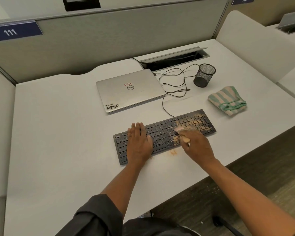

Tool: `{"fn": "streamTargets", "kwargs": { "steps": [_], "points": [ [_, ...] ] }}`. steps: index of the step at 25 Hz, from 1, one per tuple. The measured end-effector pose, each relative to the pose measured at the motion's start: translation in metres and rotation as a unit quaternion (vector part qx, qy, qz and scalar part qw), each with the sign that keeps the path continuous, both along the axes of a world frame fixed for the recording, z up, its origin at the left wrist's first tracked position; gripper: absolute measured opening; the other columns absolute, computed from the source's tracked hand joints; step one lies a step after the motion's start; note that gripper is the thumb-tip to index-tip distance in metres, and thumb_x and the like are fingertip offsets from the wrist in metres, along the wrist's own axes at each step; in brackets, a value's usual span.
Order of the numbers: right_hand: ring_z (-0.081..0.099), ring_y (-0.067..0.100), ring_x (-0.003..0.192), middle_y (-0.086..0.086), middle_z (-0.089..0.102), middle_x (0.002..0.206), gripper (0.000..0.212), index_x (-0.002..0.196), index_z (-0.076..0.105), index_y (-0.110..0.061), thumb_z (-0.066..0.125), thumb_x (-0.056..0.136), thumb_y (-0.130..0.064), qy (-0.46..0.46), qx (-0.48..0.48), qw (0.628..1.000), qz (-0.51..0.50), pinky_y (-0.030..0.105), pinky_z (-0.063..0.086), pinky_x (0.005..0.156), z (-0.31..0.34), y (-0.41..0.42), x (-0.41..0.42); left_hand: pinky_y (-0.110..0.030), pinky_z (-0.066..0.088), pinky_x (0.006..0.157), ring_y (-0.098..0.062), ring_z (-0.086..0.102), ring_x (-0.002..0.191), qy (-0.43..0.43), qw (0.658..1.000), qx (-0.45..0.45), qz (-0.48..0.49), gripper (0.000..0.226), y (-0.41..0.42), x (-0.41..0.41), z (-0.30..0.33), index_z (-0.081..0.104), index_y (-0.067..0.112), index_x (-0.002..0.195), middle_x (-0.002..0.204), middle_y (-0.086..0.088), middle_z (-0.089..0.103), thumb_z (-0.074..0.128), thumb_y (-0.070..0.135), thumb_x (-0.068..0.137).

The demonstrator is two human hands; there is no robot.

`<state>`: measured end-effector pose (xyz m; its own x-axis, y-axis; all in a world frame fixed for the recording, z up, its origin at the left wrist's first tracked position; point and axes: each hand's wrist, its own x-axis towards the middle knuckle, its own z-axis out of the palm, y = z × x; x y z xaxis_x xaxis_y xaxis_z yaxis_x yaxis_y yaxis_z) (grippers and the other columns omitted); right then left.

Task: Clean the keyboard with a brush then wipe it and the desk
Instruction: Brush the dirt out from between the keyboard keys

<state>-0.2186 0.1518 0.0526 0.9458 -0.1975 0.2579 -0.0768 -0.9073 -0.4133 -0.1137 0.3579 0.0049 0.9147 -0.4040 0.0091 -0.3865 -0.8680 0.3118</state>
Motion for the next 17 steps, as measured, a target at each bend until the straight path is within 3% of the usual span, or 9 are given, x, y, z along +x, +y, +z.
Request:
{"fn": "streamTargets", "kwargs": {
  "steps": [5, 8, 13, 17],
  "points": [
    [0.063, 0.016, 0.081, 0.004, 0.074, 0.095, 0.025, 0.116, 0.069, -0.013, 0.064, 0.096, -0.026, -0.044, 0.047, 0.998, 0.013, 0.031, 0.052, 0.072, 0.016, 0.024, 0.011, -0.044, 0.002, 0.128, -0.033, 0.014, 0.154, -0.004, 1.0, 0.006, 0.002, 0.066, -0.001, 0.0, -0.001, 0.02, 0.001, 0.158, 0.164, -0.019, 0.024, 0.029, 0.034, 0.103],
    [0.065, 0.02, 0.087, 0.004, 0.074, 0.1, 0.031, 0.116, 0.068, -0.014, 0.057, 0.096, -0.035, -0.007, 0.046, 0.997, 0.059, 0.035, 0.056, 0.076, 0.008, 0.039, 0.012, -0.044, 0.002, 0.128, -0.033, 0.014, 0.154, -0.001, 1.0, 0.0, 0.001, 0.066, -0.001, 0.0, -0.001, 0.02, 0.001, 0.158, 0.164, -0.019, 0.024, 0.029, 0.034, 0.103],
    [0.059, 0.016, 0.076, 0.004, 0.072, 0.088, 0.023, 0.114, 0.067, -0.015, 0.059, 0.094, -0.024, 0.008, 0.051, 0.998, -0.033, 0.037, 0.056, 0.071, 0.009, 0.014, 0.016, -0.044, 0.002, 0.128, -0.034, 0.015, 0.154, -0.007, 1.0, -0.002, 0.003, 0.068, -0.001, 0.001, -0.002, 0.021, 0.0, 0.158, 0.163, -0.02, 0.026, 0.022, 0.037, 0.1],
    [0.061, 0.016, 0.076, 0.002, 0.072, 0.088, 0.023, 0.11, 0.068, -0.015, 0.061, 0.094, -0.03, -0.003, 0.053, 0.998, 0.016, 0.032, 0.053, 0.071, 0.013, 0.031, 0.018, -0.044, 0.001, 0.127, -0.033, 0.014, 0.154, -0.011, 1.0, 0.0, 0.002, 0.072, -0.001, 0.0, -0.002, 0.021, 0.001, 0.158, 0.164, -0.02, 0.025, 0.015, 0.039, 0.097]
  ]
}}
